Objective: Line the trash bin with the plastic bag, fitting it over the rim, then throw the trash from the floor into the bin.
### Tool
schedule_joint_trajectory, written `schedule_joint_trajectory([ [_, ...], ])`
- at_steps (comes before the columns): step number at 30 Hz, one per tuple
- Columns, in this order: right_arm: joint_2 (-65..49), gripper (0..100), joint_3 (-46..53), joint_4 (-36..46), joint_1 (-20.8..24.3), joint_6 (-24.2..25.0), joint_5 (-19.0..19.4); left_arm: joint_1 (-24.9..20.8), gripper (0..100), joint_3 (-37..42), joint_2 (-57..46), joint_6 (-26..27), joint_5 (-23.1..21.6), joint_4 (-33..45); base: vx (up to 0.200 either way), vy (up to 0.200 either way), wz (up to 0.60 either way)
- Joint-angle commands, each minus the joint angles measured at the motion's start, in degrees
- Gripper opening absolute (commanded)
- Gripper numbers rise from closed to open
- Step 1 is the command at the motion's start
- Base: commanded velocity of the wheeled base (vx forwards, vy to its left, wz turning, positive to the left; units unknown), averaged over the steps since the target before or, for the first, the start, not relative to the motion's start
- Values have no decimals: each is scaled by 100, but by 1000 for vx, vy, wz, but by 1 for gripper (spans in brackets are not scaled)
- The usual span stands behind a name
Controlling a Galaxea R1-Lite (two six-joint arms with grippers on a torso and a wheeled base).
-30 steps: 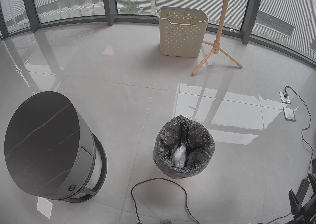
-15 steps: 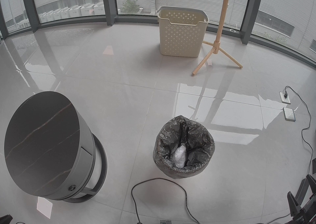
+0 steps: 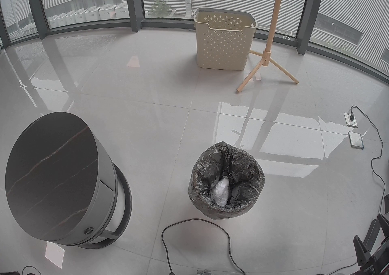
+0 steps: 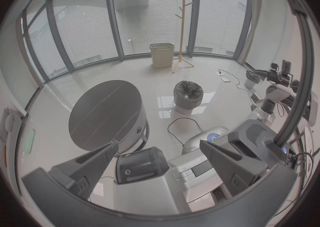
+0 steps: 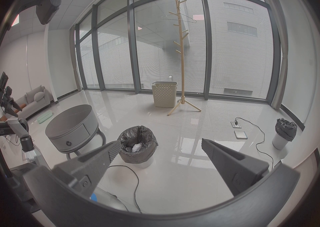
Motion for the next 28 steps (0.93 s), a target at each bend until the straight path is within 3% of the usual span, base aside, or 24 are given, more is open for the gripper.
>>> schedule_joint_trajectory([
  [1,-71,100,1,-12,0,-10,-9,-85,100,446,-208,-1005,1985,-1016,0,0,0],
  [2,-71,100,1,-12,0,-2,-9,-85,100,604,-208,-1286,2574,-1236,0,0,0],
  [3,-71,100,1,-12,0,-2,-9,-85,100,604,-208,-1286,2574,-1236,0,0,0],
  [4,-71,100,1,-12,0,7,-18,-85,100,762,-208,-1770,3444,-1447,0,0,0],
  [5,-71,100,10,-12,0,7,-18,-85,100,762,-208,-1849,3567,-1438,0,0,0],
  [6,-71,100,10,-30,0,16,-18,-85,100,744,-208,-2148,4253,-1420,0,0,0],
  [8,-71,100,10,-30,0,25,-27,-85,100,613,-217,-2165,4446,-1464,0,0,0],
  [10,-71,100,10,-30,0,34,-18,-85,100,402,-217,-1972,4209,-1596,0,0,0],
  [14,-71,100,10,-21,0,34,-9,-85,100,200,-208,-847,3207,-2247,0,0,0],
  [17,-71,100,1,-21,0,16,-9,-85,100,243,-208,-284,2838,-2537,0,0,0],
  [28,-71,100,1,-12,0,7,8,-85,100,569,-208,-522,2653,-2545,0,0,0],
])
